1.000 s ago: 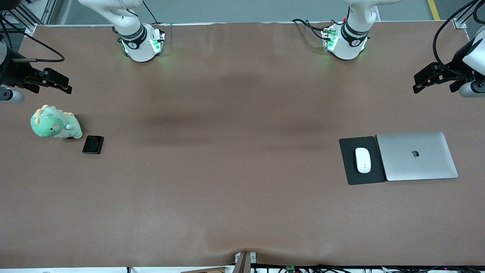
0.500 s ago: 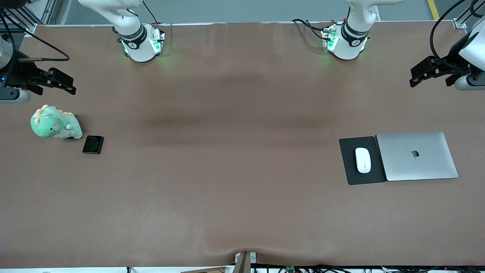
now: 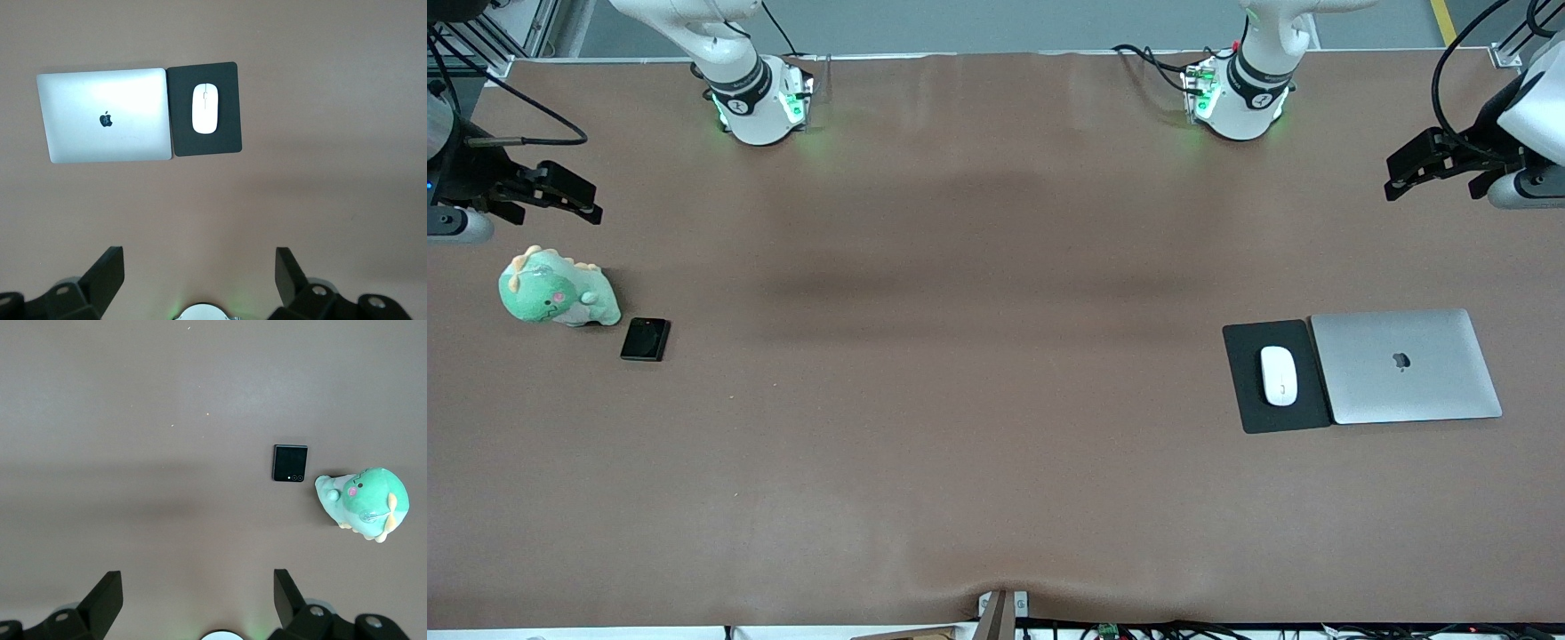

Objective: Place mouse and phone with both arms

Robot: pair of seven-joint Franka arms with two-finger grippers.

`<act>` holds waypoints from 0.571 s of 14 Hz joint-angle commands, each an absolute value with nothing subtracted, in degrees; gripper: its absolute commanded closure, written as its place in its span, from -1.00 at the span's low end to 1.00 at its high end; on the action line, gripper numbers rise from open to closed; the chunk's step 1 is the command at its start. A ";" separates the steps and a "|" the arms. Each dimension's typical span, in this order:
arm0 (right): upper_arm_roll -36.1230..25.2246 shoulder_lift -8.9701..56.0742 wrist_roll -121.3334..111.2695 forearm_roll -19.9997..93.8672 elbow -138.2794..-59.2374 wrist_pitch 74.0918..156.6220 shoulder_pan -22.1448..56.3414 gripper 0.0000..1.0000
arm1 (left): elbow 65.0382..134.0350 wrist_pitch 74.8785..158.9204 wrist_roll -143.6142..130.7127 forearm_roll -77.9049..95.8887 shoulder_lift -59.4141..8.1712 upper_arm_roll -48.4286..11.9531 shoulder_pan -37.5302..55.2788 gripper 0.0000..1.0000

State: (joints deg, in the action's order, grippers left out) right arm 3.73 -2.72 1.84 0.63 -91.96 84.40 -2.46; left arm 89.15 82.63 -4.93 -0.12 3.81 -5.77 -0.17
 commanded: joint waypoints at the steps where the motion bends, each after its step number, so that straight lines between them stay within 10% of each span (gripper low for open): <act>1: 3.78 -3.87 1.23 0.09 -92.90 84.11 -2.72 -1.00 | 90.09 82.18 -5.98 0.35 5.01 -5.71 0.09 -1.00; 8: 3.60 -3.87 1.58 0.79 -92.81 84.20 -2.90 -1.00 | 89.91 82.71 -6.68 0.00 4.40 -5.54 -0.18 -1.00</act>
